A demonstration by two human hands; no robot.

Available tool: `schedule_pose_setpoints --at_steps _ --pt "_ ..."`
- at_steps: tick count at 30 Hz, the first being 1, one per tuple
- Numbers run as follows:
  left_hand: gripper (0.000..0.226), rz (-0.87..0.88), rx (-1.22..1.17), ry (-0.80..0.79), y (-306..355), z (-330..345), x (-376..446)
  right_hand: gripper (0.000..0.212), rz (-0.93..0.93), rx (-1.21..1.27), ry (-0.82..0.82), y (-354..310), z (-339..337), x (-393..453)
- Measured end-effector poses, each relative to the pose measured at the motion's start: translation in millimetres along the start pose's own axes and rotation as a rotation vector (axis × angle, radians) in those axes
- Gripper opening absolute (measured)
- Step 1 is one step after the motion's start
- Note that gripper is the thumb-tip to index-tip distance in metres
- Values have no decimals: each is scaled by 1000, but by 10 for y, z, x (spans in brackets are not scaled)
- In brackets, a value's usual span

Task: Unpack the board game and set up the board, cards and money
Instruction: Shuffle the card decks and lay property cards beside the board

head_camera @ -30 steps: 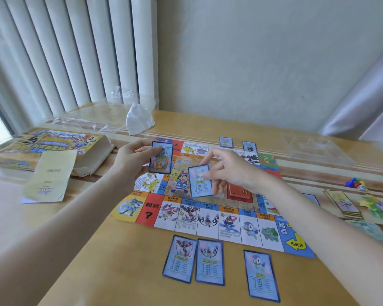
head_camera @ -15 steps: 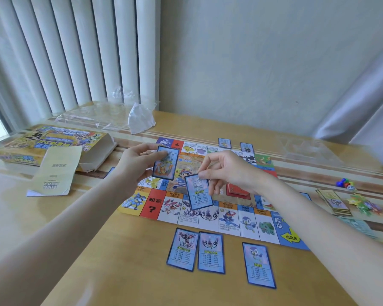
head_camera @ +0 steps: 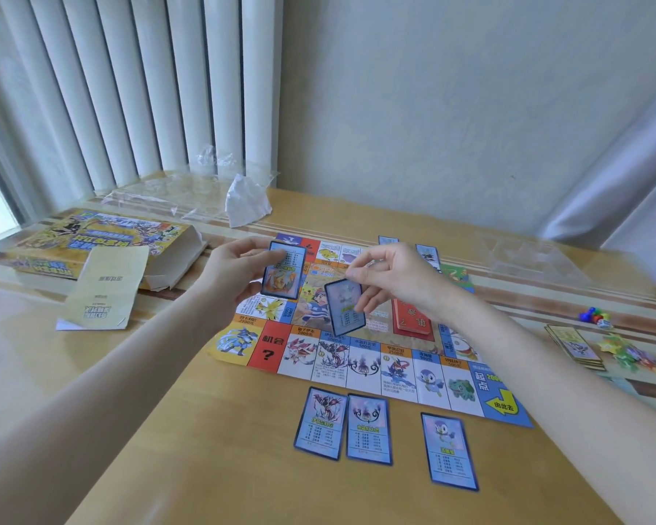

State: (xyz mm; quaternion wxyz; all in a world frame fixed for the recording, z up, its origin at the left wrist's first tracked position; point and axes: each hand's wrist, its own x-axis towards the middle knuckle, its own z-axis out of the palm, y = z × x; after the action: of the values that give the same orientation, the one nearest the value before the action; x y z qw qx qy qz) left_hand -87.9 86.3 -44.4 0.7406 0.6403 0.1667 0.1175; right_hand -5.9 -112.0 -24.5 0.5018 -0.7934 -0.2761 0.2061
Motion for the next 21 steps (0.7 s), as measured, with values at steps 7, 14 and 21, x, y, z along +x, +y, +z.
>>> schedule_pose_setpoints --at_steps 7,14,21 --pt "8 22 -30 87 86 -65 8 6 6 85 264 34 -54 43" --pt "8 68 -76 152 96 -112 3 4 2 -6 246 52 -6 38" --pt "13 147 -119 363 136 -208 75 9 -143 -266 506 37 -33 142"
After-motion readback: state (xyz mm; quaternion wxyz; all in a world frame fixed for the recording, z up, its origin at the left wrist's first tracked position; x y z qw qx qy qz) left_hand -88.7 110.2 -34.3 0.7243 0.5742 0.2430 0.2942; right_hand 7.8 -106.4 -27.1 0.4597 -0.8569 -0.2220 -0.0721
